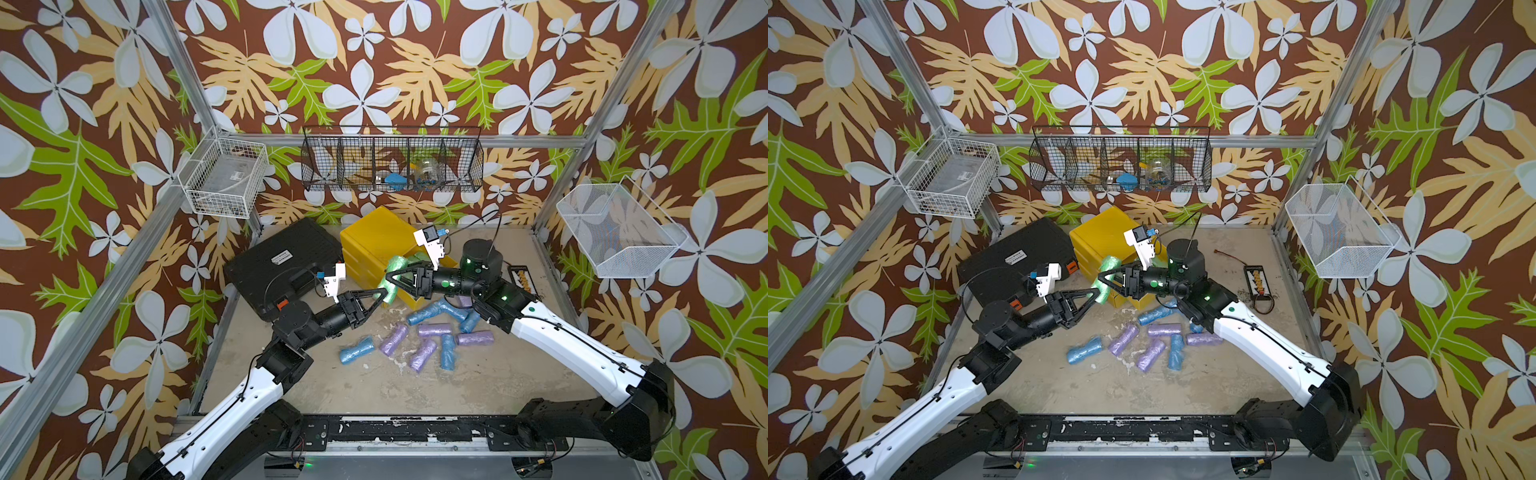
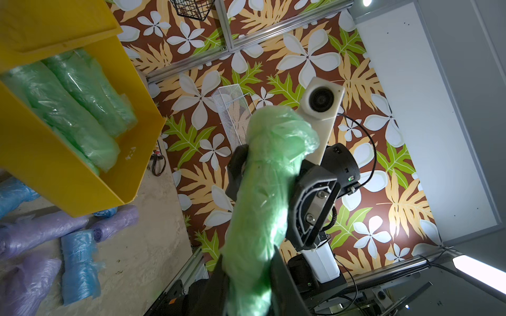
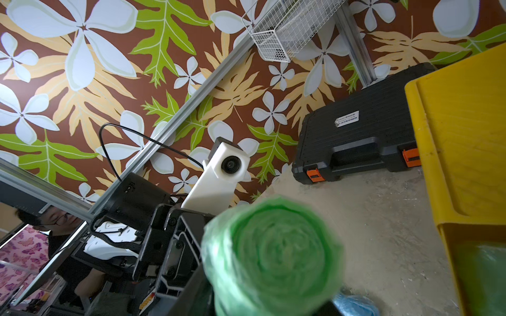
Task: Sort the rolls of trash bags by color and place them into the drawer
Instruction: Pick up the roll of trash bags from the center of the board, then place the roll of trash bags in the drawer.
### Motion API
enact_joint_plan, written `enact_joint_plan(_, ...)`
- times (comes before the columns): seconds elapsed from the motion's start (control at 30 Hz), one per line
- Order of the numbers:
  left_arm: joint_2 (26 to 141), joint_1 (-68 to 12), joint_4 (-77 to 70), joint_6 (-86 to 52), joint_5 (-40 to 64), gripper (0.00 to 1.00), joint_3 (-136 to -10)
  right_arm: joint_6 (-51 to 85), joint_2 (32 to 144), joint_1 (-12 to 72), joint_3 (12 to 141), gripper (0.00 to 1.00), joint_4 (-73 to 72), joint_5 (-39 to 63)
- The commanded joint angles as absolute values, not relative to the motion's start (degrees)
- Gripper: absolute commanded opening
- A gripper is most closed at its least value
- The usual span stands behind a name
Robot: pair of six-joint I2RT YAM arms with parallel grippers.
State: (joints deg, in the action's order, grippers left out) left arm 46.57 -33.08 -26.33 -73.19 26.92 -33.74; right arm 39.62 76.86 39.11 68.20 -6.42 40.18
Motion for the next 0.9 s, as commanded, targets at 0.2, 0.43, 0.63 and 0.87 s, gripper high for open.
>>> enact_joint_plan(0.2, 46.3, -32.9, -14.0, -65.7, 23.5, 0.96, -40.2, 27.7, 79.7, 37.6, 78.8, 0.22, 5.9, 35.0)
enact_joint_plan(0.43, 45.4, -32.7, 2.8, -55.6, 13.8, 1.0, -45.0, 9.6, 86.2, 36.0, 90.4, 0.23, 26.7, 14.6)
enact_joint_plan(0.63, 44.2, -32.6, 5.7, -53.0, 11.0, 1.0, -45.0, 1.7, 92.4, 36.1, 92.9, 0.23, 32.0, 3.6)
enact_joint_plan(0.87, 44.2, -32.6, 7.0, -51.7, 11.0, 1.0, -44.5, -3.0, 98.1, 36.1, 94.6, 0.26, 34.4, 0.4)
